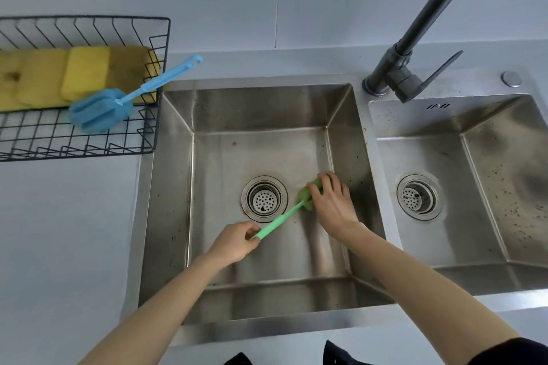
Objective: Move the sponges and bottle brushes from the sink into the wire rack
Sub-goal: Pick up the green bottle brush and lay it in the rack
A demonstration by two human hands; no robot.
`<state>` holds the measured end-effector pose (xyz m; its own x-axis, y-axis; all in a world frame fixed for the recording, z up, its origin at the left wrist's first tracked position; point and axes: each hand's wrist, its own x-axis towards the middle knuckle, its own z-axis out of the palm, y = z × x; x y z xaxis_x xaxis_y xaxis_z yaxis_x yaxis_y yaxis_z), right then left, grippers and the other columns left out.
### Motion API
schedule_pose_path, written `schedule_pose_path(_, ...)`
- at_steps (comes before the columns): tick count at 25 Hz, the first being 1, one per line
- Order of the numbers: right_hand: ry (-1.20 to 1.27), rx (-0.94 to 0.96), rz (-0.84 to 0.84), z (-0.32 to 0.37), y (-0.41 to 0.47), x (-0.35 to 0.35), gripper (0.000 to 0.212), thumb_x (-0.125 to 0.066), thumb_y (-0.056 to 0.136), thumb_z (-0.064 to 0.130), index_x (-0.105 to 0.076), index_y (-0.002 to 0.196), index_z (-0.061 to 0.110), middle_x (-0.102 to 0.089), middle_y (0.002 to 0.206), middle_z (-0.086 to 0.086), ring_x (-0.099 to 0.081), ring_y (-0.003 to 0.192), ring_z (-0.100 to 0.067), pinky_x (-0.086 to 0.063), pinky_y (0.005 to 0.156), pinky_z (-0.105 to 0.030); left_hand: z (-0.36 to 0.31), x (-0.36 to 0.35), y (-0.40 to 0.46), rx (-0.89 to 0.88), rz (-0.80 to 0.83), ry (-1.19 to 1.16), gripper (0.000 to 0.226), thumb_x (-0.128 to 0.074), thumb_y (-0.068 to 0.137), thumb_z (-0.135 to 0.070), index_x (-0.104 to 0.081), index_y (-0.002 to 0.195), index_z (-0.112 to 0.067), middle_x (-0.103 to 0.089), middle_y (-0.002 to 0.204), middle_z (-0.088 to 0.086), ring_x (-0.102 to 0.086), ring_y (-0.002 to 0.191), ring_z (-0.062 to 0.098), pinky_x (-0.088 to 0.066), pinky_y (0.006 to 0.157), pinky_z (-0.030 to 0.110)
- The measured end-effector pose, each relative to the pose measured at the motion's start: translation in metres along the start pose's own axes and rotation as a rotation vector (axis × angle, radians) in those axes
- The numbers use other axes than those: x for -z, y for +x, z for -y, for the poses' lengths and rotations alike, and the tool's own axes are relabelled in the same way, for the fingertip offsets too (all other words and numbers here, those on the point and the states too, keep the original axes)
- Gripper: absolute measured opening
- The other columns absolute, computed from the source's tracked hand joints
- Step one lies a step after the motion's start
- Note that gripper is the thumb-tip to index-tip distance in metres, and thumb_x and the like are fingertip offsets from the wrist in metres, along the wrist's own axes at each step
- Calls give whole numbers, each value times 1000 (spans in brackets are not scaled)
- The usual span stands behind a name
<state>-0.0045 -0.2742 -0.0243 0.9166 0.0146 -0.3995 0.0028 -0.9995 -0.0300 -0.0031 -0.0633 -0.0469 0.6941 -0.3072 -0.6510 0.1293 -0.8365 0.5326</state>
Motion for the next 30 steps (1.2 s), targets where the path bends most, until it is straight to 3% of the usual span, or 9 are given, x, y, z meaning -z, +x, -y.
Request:
schedule_pose_path(3, 34, -69, -23, 2, -6, 9, 49, -47, 88, 6, -36, 135, 11, -29, 146, -16, -23, 138, -34, -29, 109, -45, 1, 18, -11, -51, -57, -18, 19, -56, 84, -17, -65, 100, -10, -59, 78, 2, -52, 73, 20, -37, 67, 27)
schedule_pose_path(5, 60, -103, -41, 5, -11, 14, 48, -45, 89, 5, -35, 135, 12, -32, 143, -16, -27, 134, -34, -32, 106, -43, -4, 34, -18, -92, -99, -73, 8, -57, 85, -18, -65, 83, -19, -54, 63, -1, -47, 61, 20, -34, 59, 27)
schedule_pose_path(7, 74, -123, -58, 8, -17, 17, 45, -43, 91, 7, -36, 135, 12, -36, 142, -16, -32, 132, -35, -33, 105, -43, -10, 51, -27, -139, -147, -94, 21, -58, 85, -20, -56, 67, -31, -50, 55, -6, -42, 52, 13, -29, 51, 21)
schedule_pose_path(11, 146, -114, -163, 13, -30, 27, 38, -42, 92, 12, -43, 130, 8, -44, 138, -14, -38, 129, -34, -34, 104, -42, -24, 84, -43, -215, -186, -147, 25, -62, 82, -24, -57, 59, -32, -58, 45, -16, -45, 45, 2, -31, 54, 22)
schedule_pose_path(14, 210, -94, -175, 19, -38, 40, 38, -43, 93, 15, -42, 130, 9, -44, 135, -9, -41, 124, -29, -36, 100, -36, -35, 102, -57, -246, -237, -237, 13, -61, 79, -33, -60, 68, -26, -60, 59, -9, -52, 56, 6, -38, 60, 25)
schedule_pose_path(18, 364, -58, -208, 35, -48, 59, 36, -48, 93, 22, -44, 127, 7, -47, 128, -11, -44, 117, -31, -40, 94, -36, -52, 115, -80, -336, -409, -472, 7, -59, 85, -12, -61, 85, -19, -62, 73, -9, -57, 57, -17, -41, 59, -3)
schedule_pose_path(22, 546, 5, -234, 63, -56, 81, 36, -51, 92, 23, -47, 124, 6, -49, 124, -12, -45, 117, -30, -43, 94, -39, -56, 124, -96, -418, -423, -503, 21, -59, 85, -11, -58, 106, -15, -59, 88, -17, -54, 70, -27, -36, 63, -10)
schedule_pose_path(26, 743, 30, -277, 100, -59, 101, 36, -54, 90, 21, -50, 122, 6, -53, 121, -12, -51, 113, -27, -41, 92, -32, -41, 125, -107, -424, -288, -443, 43, -62, 83, -15, -50, 125, -13, -59, 112, -3, -56, 89, -9, -42, 76, -4)
schedule_pose_path(30, 920, 10, -295, 135, -63, 110, 37, -56, 90, 20, -51, 123, 4, -58, 122, -12, -55, 115, -25, -46, 95, -30, -28, 130, -122, -443, -268, -477, 48, -61, 83, -16, -45, 128, -18, -56, 118, -2, -56, 101, 5, -45, 90, 18)
